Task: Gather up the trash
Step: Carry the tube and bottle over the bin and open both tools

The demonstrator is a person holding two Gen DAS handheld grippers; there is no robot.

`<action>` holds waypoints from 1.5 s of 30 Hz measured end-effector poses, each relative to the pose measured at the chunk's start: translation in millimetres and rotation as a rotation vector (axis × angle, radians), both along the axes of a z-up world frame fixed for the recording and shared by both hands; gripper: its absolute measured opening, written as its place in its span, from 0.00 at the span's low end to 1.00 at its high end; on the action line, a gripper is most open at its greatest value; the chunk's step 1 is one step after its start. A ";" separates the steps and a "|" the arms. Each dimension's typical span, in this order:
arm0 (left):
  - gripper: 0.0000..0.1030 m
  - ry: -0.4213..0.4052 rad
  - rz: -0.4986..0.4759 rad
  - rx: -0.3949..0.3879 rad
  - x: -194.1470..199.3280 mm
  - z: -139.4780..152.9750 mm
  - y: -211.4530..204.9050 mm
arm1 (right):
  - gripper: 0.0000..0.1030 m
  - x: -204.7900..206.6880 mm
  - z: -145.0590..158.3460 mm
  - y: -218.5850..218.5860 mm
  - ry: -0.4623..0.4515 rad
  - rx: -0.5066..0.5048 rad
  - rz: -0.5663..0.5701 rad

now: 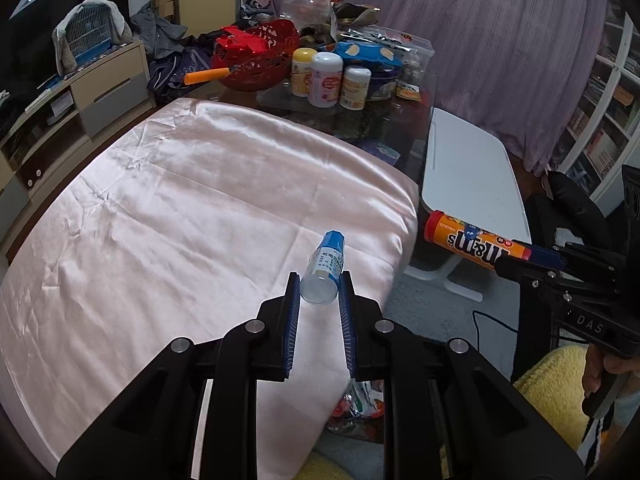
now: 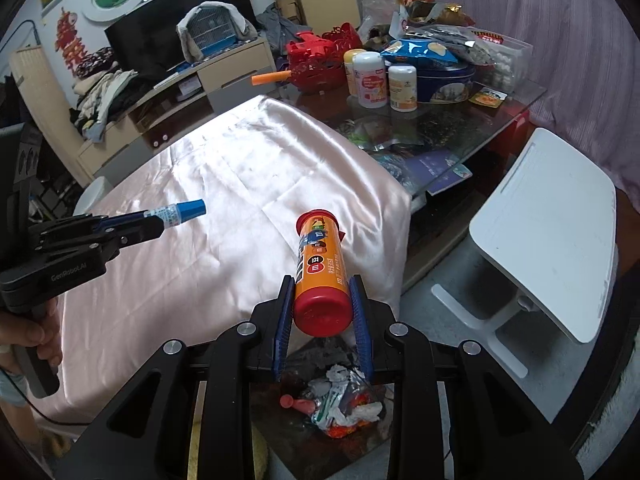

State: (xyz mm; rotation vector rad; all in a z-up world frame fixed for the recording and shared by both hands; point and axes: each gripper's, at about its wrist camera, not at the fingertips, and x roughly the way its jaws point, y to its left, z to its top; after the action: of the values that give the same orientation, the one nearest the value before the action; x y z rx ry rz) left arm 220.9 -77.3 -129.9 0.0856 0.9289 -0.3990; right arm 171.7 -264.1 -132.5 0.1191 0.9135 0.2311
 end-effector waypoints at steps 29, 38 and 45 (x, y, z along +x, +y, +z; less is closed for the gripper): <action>0.18 0.296 -0.069 0.025 -102.3 -146.9 -45.8 | 0.28 -102.3 -107.0 -3.2 0.265 0.037 -0.050; 0.18 0.307 -0.070 0.042 -85.4 -156.4 -48.7 | 0.28 -78.9 -129.1 3.9 0.362 0.054 -0.071; 0.40 0.314 -0.052 0.027 -73.4 -150.8 -46.0 | 0.56 -66.2 -120.8 -0.8 0.329 0.048 -0.132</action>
State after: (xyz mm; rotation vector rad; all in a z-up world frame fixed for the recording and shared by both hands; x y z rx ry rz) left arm 147.5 -123.3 -280.7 0.0736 1.2434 -0.4562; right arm 105.5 -264.9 -253.4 0.2668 1.2225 0.1120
